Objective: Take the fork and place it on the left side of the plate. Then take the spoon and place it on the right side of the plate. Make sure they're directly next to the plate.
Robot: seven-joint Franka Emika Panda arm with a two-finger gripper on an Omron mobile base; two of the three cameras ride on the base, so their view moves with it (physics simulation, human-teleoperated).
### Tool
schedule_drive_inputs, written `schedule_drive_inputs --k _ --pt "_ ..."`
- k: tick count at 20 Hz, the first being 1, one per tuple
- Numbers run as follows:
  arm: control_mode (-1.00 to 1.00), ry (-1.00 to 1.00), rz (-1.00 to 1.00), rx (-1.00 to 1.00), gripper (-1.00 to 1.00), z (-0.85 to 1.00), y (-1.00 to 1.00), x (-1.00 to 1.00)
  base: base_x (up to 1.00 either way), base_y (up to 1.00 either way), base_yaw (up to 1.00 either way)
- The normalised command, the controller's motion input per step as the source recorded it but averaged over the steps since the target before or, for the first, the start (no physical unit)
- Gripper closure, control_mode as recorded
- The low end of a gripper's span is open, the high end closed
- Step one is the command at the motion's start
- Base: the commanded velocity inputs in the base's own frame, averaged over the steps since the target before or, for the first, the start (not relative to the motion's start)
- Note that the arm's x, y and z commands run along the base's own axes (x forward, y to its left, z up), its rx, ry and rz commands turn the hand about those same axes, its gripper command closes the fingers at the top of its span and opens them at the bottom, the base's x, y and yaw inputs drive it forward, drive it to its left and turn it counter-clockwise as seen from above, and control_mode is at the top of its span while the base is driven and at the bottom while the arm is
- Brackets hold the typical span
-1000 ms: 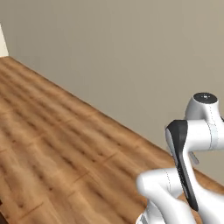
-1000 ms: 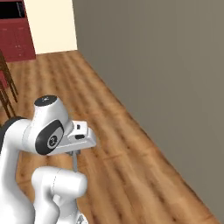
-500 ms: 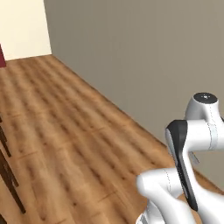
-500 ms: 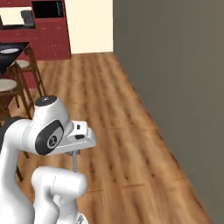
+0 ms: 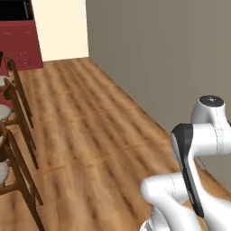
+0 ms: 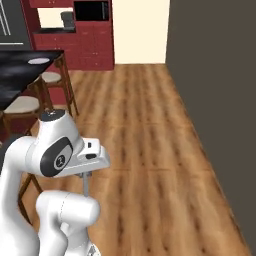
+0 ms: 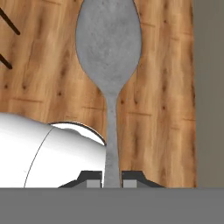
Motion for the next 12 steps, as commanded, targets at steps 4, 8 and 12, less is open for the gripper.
schedule_drive_inputs --k 4,8,12 --pt "1.0 0.0 0.0 0.0 1.0 0.0 0.0 0.0 1.0 -0.09 0.28" --pt "1.0 0.0 0.0 0.0 1.0 0.0 0.0 0.0 1.0 -0.14 0.22" --pt "1.0 0.0 0.0 0.0 1.0 0.0 0.0 0.0 1.0 -0.29 0.11"
